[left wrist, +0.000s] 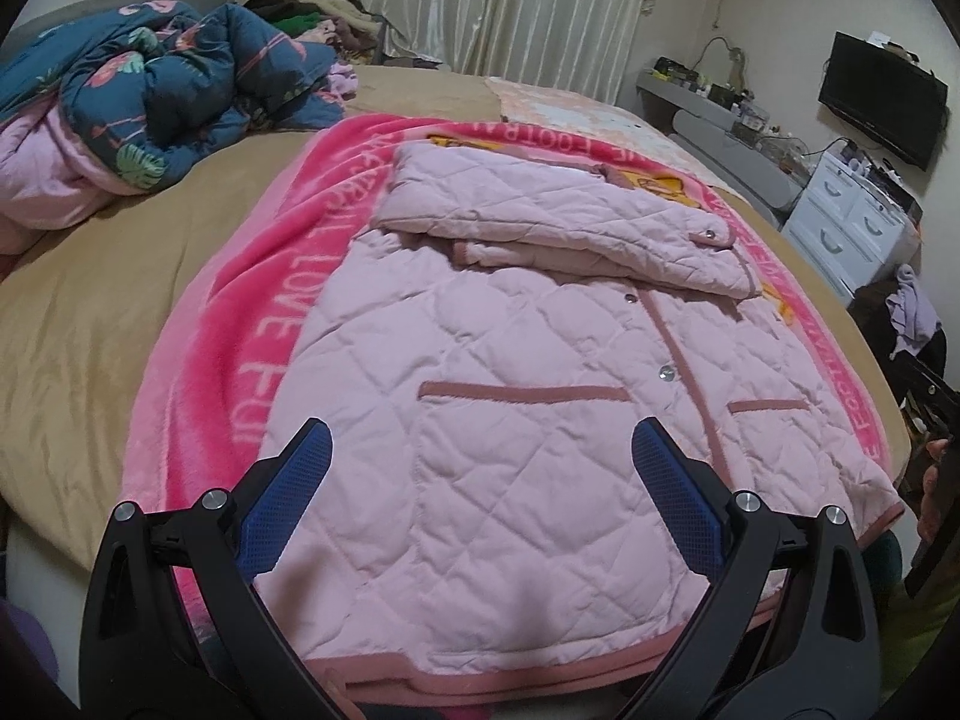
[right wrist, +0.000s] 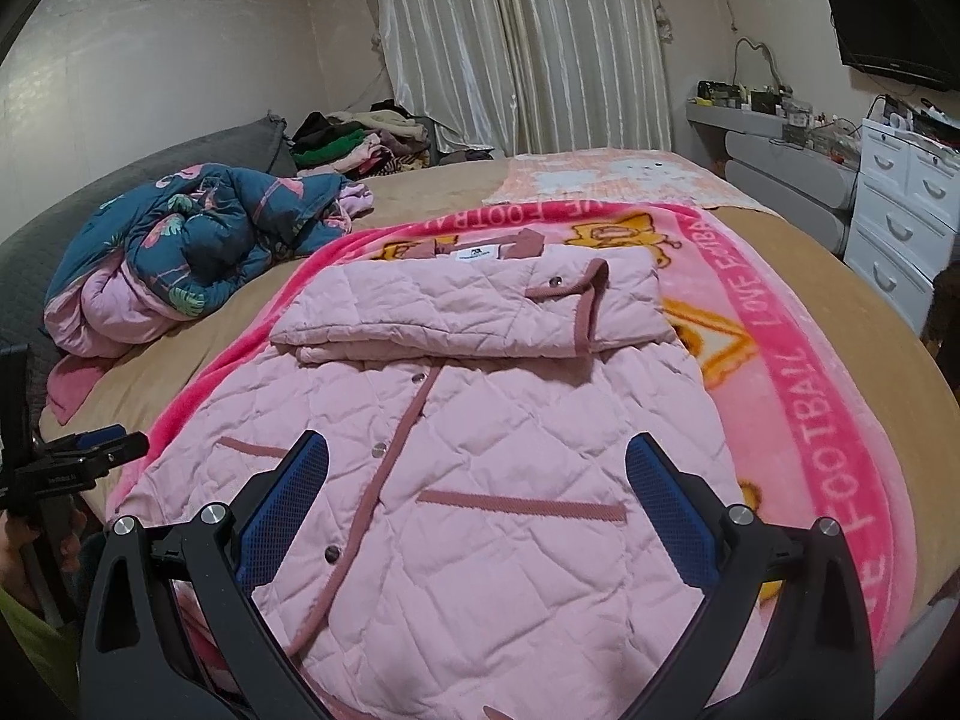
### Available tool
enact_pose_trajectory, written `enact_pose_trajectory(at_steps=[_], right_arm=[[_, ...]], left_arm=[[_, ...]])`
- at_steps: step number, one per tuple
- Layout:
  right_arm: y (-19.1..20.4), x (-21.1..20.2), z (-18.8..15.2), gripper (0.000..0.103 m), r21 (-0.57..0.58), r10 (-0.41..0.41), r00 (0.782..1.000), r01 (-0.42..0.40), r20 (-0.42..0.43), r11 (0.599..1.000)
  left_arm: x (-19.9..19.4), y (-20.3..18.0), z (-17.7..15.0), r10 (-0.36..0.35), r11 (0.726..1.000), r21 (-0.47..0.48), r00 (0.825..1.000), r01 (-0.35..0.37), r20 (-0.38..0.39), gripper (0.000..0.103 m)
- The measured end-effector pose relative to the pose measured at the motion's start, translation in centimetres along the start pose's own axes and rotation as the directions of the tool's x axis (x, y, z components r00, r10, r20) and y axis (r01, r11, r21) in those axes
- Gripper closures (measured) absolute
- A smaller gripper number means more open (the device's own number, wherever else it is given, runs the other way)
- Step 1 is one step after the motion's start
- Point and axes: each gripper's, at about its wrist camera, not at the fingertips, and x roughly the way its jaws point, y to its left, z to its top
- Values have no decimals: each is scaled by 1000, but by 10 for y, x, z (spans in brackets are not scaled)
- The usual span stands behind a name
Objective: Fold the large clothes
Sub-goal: 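Move both tools to the corduroy hem and close them on it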
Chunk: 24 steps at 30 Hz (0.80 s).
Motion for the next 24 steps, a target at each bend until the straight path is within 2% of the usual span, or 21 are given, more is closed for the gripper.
enact_pose_trajectory(at_steps=[10, 16, 24], right_arm=[[-11, -1, -18, 4, -27, -30, 998, 28, -56, 999], [-27, -2, -26, 4, 14, -37, 997, 38, -69, 999], [-41, -8, -30, 4, 29, -55, 996, 57, -70, 998]], left_arm=[[-6, 30, -18, 55, 998, -17, 998, -56, -37, 9], [0, 55, -38, 89, 994, -50, 991, -95, -99, 9], [13, 73, -52, 55, 991, -110, 984, -74, -171, 9]])
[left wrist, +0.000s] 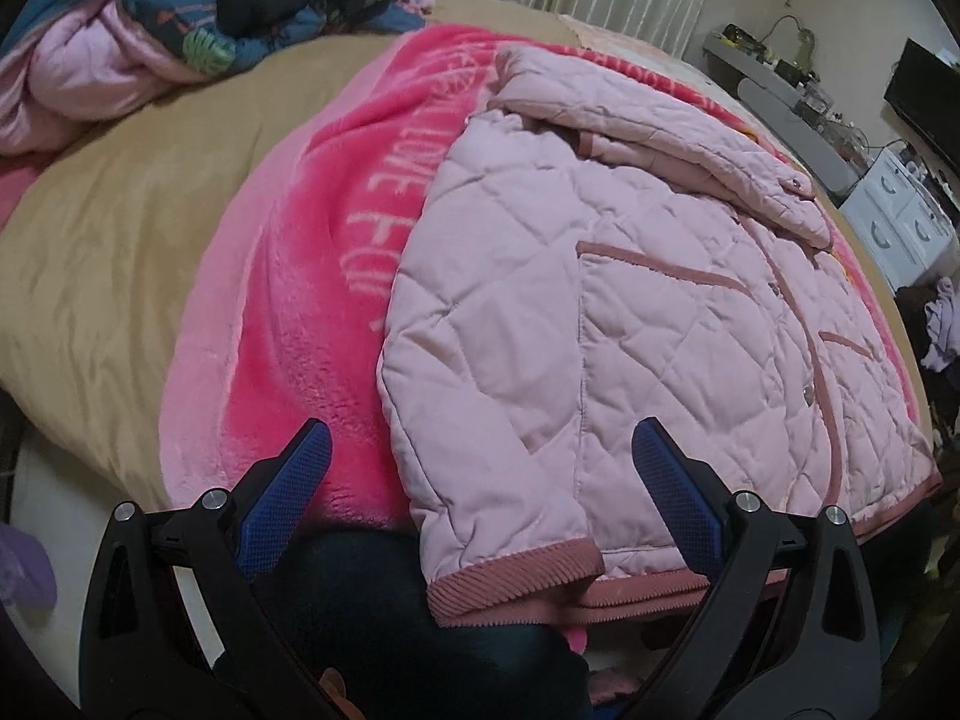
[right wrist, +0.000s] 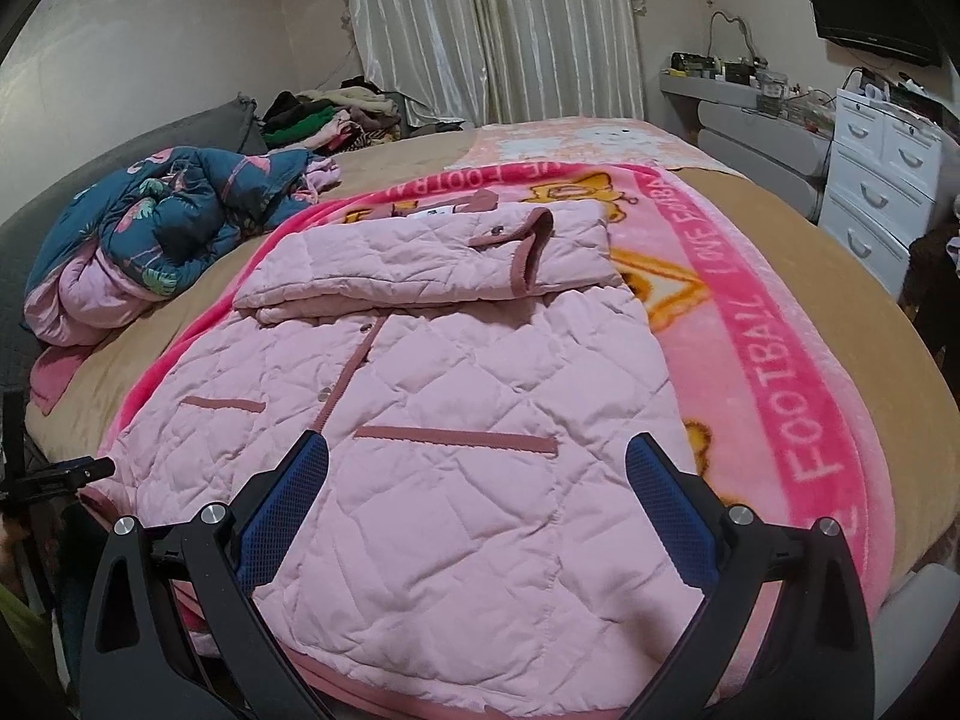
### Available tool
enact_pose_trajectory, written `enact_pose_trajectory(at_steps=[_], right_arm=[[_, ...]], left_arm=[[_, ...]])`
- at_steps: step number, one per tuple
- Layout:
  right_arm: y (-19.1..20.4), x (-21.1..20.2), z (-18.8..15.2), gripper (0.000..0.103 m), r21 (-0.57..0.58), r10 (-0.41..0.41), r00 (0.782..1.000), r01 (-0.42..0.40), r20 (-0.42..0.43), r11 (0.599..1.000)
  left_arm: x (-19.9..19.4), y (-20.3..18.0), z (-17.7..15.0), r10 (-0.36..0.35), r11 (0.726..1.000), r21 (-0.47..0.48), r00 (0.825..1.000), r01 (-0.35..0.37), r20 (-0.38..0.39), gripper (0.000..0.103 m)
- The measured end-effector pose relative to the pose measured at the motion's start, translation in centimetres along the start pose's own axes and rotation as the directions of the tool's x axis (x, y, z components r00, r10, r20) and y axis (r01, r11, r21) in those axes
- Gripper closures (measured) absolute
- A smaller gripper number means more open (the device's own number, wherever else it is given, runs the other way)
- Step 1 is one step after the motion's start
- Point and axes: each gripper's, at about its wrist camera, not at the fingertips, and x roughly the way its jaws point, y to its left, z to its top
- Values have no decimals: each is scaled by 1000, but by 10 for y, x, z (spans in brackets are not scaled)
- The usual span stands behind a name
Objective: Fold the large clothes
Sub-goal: 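Move both tools to the corduroy hem and close them on it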
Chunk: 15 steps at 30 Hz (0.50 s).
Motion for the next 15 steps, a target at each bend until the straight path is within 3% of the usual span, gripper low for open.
enact_pose_trajectory(at_steps=[9, 15], right_arm=[[-29, 0, -17, 4, 21, -37, 997, 39, -74, 999], [-52, 4, -33, 4, 36, -37, 982, 45, -186, 998]], left_arm=[[33, -6, 5, -65, 997, 28, 986, 70, -151, 9], [42, -25, 9, -43, 993, 101, 987, 59, -155, 9]])
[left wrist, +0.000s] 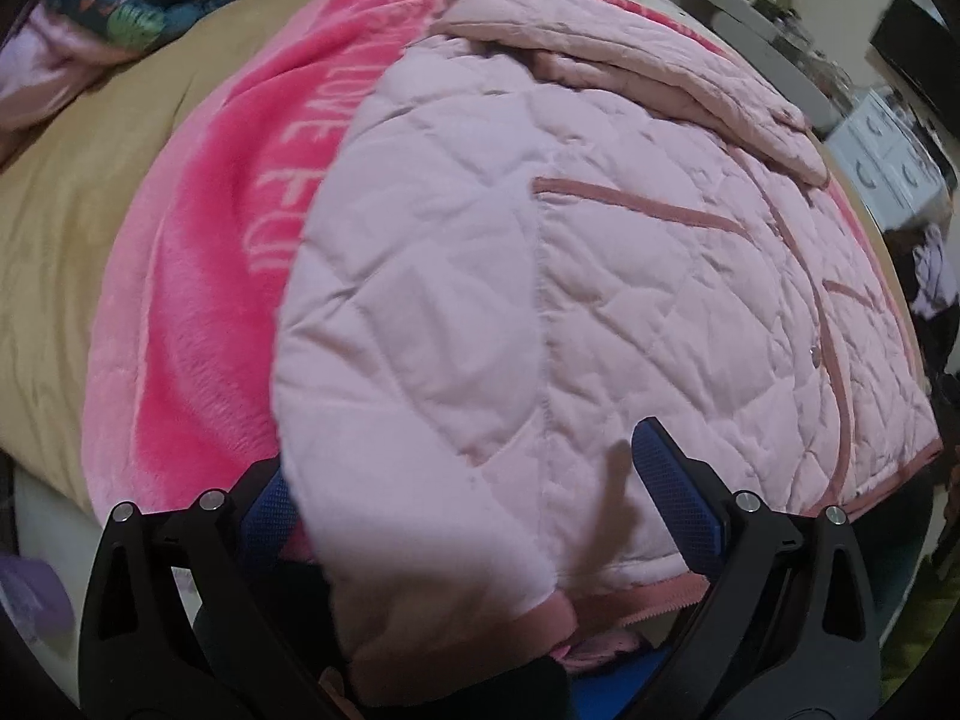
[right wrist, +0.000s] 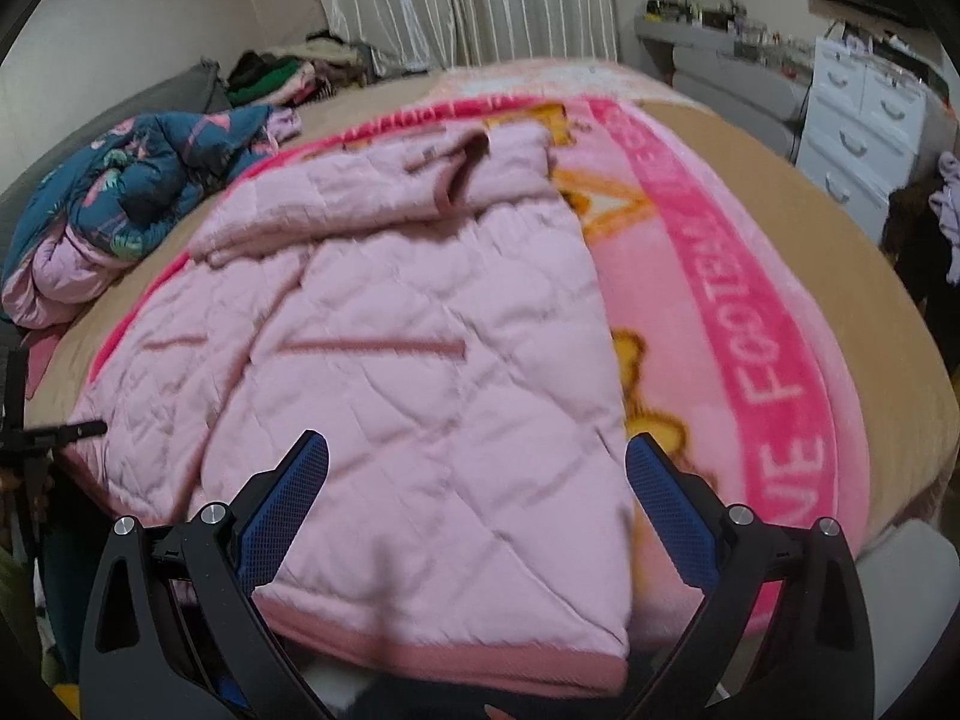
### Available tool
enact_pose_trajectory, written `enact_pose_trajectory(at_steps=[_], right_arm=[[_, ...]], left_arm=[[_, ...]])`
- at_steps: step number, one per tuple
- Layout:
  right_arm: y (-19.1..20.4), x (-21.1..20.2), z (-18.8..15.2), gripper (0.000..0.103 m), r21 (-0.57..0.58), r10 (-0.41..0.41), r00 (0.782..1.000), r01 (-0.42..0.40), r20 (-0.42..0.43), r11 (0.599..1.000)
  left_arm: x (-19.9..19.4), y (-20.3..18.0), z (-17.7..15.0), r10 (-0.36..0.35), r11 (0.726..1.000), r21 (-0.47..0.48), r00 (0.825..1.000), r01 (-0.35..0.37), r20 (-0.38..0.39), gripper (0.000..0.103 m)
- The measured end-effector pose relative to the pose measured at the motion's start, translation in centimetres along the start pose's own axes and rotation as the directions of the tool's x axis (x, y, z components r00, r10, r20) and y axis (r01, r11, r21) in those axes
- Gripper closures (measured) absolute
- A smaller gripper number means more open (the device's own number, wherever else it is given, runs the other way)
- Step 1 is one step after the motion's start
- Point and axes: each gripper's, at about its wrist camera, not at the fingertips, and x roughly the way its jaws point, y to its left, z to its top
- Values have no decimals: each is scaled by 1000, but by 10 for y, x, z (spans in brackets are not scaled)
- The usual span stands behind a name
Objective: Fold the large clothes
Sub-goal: 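Move both tools to the corduroy hem and close them on it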
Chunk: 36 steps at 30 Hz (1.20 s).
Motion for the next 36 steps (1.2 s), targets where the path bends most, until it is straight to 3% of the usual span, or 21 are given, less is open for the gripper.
enact_pose_trajectory(at_steps=[7, 16, 17, 18, 20, 23, 25, 26, 29, 32, 33, 34, 36], right_arm=[[-17, 18, -19, 4, 20, 41, 988, -39, -149, 999], [-28, 42, -27, 4, 119, 175, 937, -145, -303, 982], [-28, 42, -28, 6, 129, 195, 929, -162, -314, 978], [-28, 44, -30, 17, 140, 220, 919, -183, -327, 973], [-30, 45, -32, 30, 168, 263, 906, -217, -333, 962], [-28, 39, -34, 42, 160, 274, 912, -234, -304, 959], [-25, 33, -32, 59, 151, 297, 915, -264, -273, 953], [-23, 28, -31, 78, 140, 329, 912, -303, -244, 943], [-13, 9, -24, 83, 64, 337, 930, -331, -149, 942], [-10, -10, -12, 85, 47, 371, 927, -369, -45, 928], [-9, -17, -6, 85, 41, 385, 923, -385, -2, 922], [-8, -21, 1, 85, 39, 395, 918, -395, 28, 918], [-7, -32, 14, 86, 31, 407, 908, -412, 103, 911]], left_arm=[[2, -11, 0, 9, 999, 48, 1000, -10, 17, 10], [-6, -2, -2, -32, 999, 17, 998, 32, 48, 17], [-7, 0, -3, -41, 999, 13, 998, 41, 49, 17], [-9, 0, -5, -47, 999, 10, 998, 47, 49, 17], [-10, 3, -7, -61, 998, 3, 997, 61, 45, 17], [-12, 8, -8, -75, 997, 1, 997, 75, 31, 17], [-13, 11, -10, -77, 997, 2, 997, 77, 25, 17], [-14, 13, -10, -76, 997, 1, 997, 76, 23, 17], [-14, 17, -12, -86, 996, -3, 996, 86, 11, 17], [-11, 15, -12, -77, 997, 12, 997, 77, 0, 20], [-10, 13, -13, -68, 997, 22, 998, 68, -3, 31], [-8, 10, -14, -43, 998, 43, 999, 43, -8, 47], [-7, 7, -15, 0, 997, 73, 1000, 0, -5, 63]])
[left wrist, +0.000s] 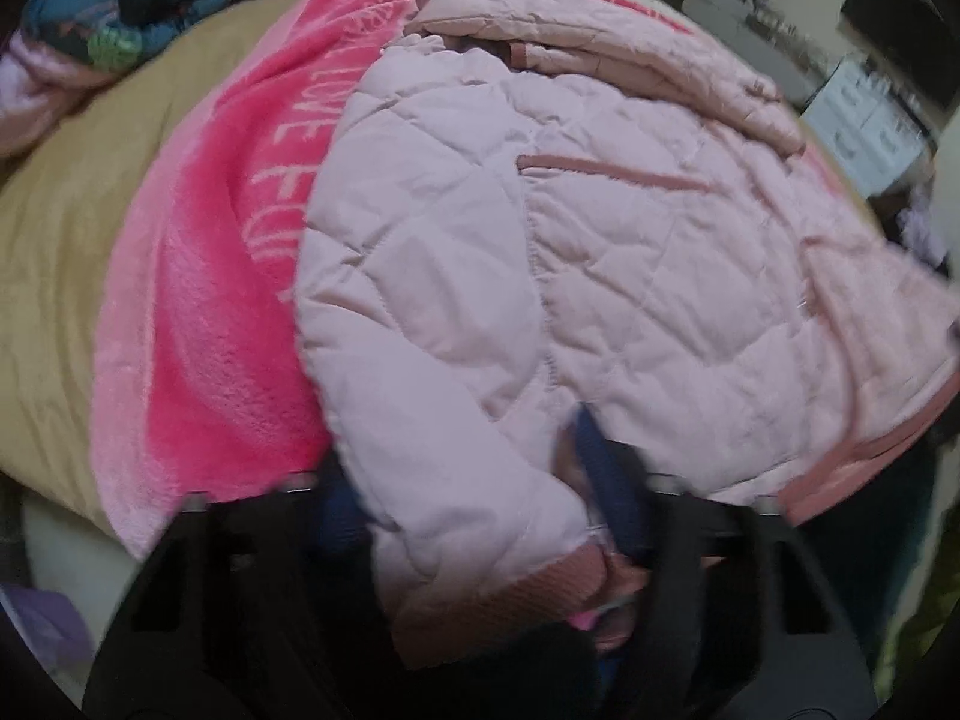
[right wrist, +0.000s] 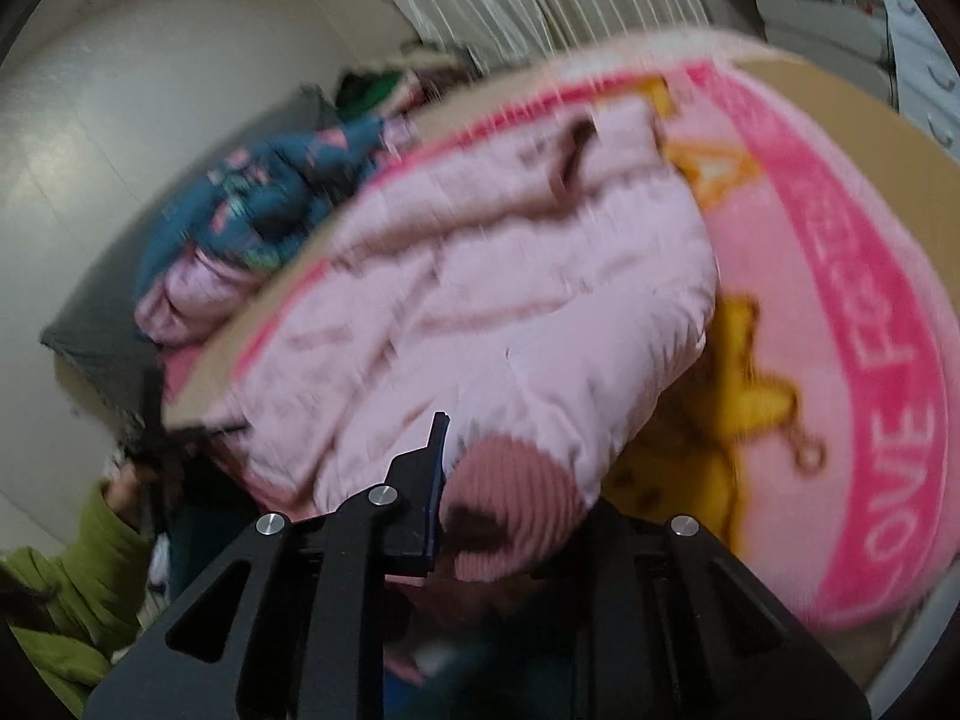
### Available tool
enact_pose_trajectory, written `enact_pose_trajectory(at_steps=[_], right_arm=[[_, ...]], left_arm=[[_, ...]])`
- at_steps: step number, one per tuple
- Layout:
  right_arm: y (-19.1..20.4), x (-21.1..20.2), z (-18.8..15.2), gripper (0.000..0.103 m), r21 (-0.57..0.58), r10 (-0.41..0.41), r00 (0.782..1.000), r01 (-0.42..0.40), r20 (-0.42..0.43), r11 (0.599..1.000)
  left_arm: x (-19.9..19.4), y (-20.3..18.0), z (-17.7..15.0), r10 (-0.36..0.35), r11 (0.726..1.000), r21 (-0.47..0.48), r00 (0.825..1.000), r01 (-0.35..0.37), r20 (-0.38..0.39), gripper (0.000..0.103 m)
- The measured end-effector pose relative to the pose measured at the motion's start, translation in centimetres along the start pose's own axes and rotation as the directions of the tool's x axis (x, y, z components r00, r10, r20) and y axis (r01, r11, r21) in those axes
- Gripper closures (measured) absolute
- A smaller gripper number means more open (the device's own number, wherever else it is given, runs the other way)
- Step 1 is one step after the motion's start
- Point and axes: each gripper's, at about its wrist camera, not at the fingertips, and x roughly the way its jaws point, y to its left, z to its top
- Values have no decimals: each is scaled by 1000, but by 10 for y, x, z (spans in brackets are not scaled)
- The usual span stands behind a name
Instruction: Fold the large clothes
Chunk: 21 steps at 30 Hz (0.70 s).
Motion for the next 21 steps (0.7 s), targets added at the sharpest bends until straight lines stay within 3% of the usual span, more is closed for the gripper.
enact_pose_trajectory(at_steps=[4, 7, 10, 21], right_arm=[[9, -5, 21, 87, -26, 9, 995, -6, 96, 1000], [10, -7, 34, 87, -31, 15, 989, -11, 147, 999], [11, -6, 46, 88, -29, 25, 981, -19, 195, 999], [-4, -6, 69, 90, 49, -3, 943, -14, 333, 999]], left_arm=[[-7, 1, 0, -15, 1000, 22, 999, 14, 40, 84], [-21, 2, 2, -17, 999, 37, 994, 14, 105, 89], [-36, 7, 10, -36, 999, 17, 987, 34, 160, 91], [-78, 5, 57, -78, 990, -79, 931, 113, 356, 91]])
